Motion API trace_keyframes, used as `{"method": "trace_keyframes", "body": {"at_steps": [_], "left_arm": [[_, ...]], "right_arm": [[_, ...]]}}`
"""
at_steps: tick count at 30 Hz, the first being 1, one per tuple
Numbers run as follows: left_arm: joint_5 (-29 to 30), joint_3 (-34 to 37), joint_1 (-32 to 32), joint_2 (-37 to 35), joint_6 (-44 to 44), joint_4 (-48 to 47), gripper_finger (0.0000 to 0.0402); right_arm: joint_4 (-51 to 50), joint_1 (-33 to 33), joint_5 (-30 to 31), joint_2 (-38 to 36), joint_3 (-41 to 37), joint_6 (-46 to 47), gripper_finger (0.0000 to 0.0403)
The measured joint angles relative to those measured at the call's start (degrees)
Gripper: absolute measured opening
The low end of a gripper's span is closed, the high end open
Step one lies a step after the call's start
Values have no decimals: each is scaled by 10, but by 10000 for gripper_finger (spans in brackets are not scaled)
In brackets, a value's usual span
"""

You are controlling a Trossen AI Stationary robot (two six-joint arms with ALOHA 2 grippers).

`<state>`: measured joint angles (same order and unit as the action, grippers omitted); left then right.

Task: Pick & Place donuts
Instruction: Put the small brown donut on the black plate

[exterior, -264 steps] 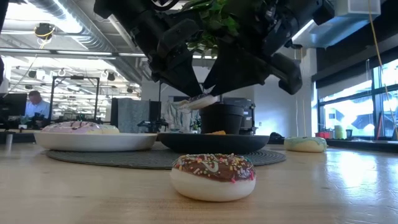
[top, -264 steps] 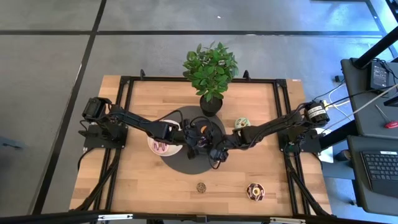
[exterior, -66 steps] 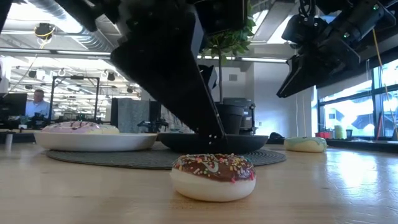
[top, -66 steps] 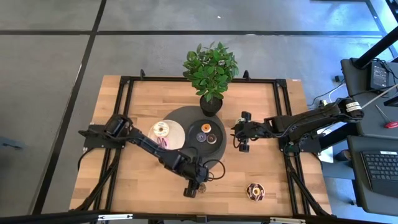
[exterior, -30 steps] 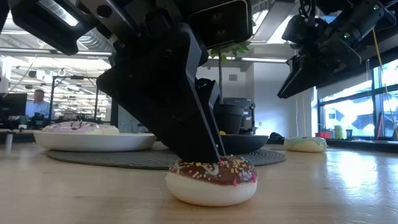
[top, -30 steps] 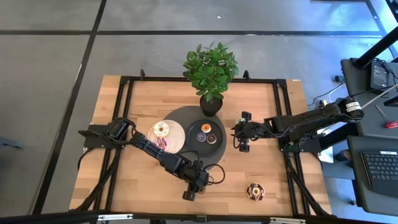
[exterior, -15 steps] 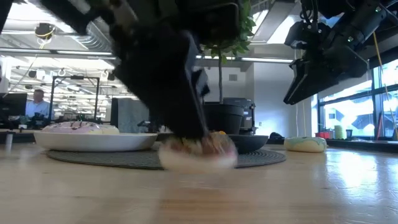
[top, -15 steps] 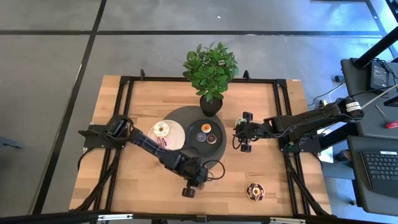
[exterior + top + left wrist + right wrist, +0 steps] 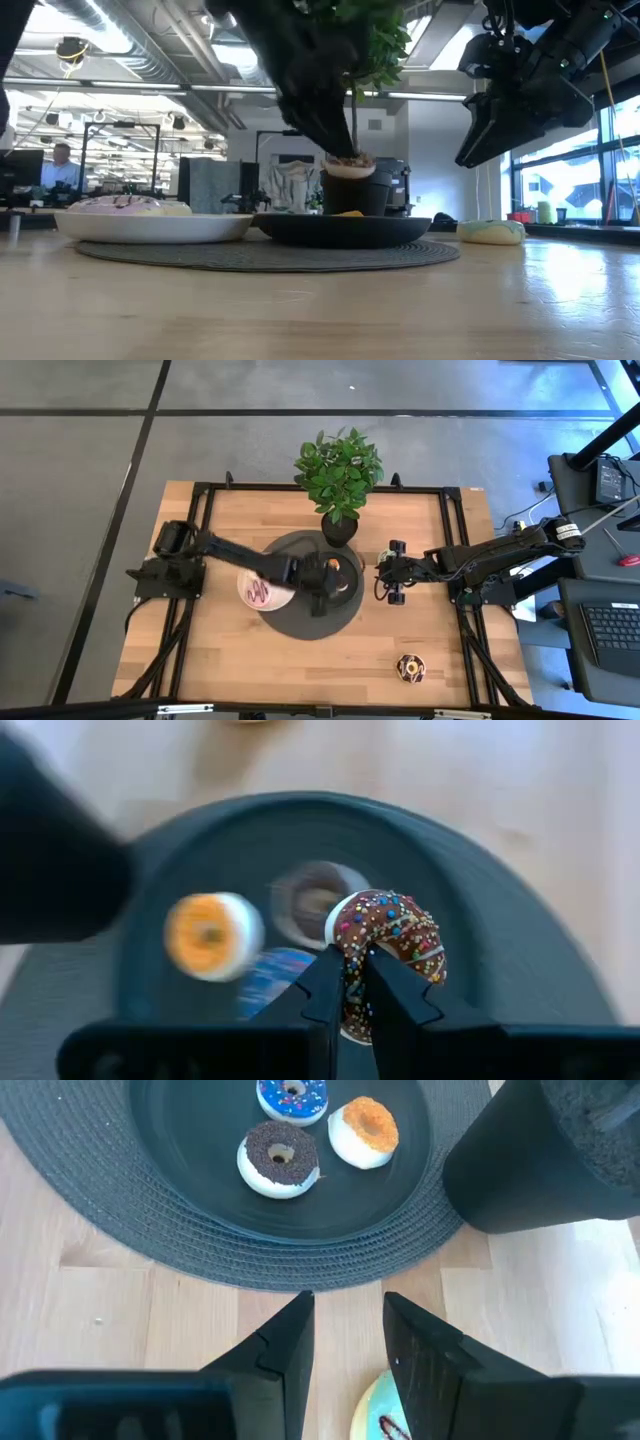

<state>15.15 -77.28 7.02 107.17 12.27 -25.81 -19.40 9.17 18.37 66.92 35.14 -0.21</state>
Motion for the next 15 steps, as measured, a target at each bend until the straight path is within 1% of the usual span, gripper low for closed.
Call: {"method": "trace_keyframes", "body": {"at_steps": [1,4,7,10,15], "left_arm": [[-6,0,-17,4,5,4,32],[-49,1,-64,10,6,0,31],[-97,0,-94,13,6,8,32],[-105,0,-106,21,6,14,32],[-124,0,-106,37,5,23,33]], "right_arm": [[1,0,0,0,0,-2,124],[4,0,0,0,0,-3,124],[3,0,0,0,0,-3,124],[3,-1,0,0,0,-3,124],[3,-1,0,0,0,-4,124]]}}
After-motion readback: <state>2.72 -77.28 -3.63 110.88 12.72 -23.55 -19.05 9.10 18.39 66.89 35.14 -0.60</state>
